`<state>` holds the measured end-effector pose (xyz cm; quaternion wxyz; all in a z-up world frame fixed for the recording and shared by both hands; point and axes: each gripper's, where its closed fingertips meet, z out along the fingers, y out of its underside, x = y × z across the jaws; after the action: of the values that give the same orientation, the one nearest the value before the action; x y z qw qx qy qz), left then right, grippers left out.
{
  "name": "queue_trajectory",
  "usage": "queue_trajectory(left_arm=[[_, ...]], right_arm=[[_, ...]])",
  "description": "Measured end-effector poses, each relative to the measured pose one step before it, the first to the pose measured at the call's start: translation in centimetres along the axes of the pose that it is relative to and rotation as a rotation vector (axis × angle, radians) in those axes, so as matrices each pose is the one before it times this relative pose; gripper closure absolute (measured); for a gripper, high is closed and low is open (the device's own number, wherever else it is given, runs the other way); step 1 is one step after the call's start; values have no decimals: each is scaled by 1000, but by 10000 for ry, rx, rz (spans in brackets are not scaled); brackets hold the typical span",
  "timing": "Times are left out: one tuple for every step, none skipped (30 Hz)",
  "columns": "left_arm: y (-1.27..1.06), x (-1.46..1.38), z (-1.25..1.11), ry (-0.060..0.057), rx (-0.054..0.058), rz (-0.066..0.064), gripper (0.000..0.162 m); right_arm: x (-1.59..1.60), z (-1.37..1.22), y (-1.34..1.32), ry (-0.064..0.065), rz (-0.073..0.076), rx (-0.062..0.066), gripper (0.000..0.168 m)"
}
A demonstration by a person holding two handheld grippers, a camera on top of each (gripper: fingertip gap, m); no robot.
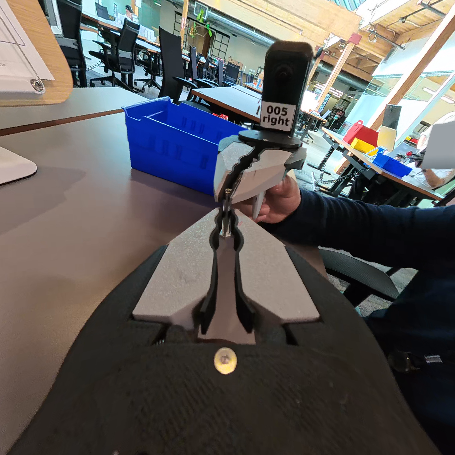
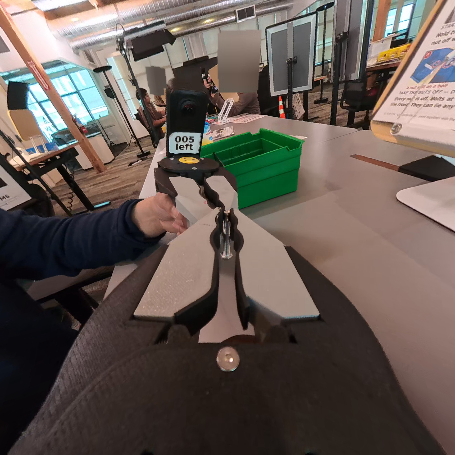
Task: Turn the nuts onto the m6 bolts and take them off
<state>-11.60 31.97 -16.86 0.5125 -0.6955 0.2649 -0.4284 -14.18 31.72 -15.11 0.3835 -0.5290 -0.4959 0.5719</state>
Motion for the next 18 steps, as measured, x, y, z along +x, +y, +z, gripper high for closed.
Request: queue_trajectory(left_arm=[[-43,-85,-93,-36,26,11,158],[21,-47,-74,-5,-19,9,158],[178,-9,-34,24,-96,-7,157],[273,-54,29,-5,-151,5,156],[195,-186,30,-125,-109,81,154],[97,-101,1,-118,-38,172,157],[153,-19,45,-91,-88,220,158],[189,49,79,-66,-111,216,158],[170,121,113,-29,-94,168,158],[95,84,146,-40,-51,86,159],[7,61,124,-33,-20,14,159],[-8,17,103,-36,-20,-45,159],[-7,-20,69,-38,-1,-70,159],[-25,43,41,7,38,-49,159],[-90,88,16,48,79,-23,159],[-142,55,-10,31,112,-34,159],[-153,-5,-25,9,122,-48,159],[-119,-37,-31,6,94,-66,159]], right_arm=[[-17,176,-162,-73,-69,-45,167],[-112,175,-186,-152,-11,-7,167],[-176,159,-192,-199,25,32,166],[-121,119,-146,-171,55,38,166],[-24,113,2,-106,60,19,166],[91,62,122,-11,40,36,166],[69,-30,133,-8,51,107,166],[8,-101,145,-58,135,130,166],[15,-142,100,-28,177,123,166],[28,-183,45,27,126,62,166],[2,-200,-2,68,-28,1,166],[81,-230,-28,143,-150,-11,166],[109,-203,-15,146,-123,-29,166],[35,-160,-33,70,-50,-17,166],[-26,-103,-98,19,-10,30,166],[30,-86,-132,34,-7,76,167],[77,-58,-147,44,18,99,166],[105,-74,-105,40,68,92,166]])
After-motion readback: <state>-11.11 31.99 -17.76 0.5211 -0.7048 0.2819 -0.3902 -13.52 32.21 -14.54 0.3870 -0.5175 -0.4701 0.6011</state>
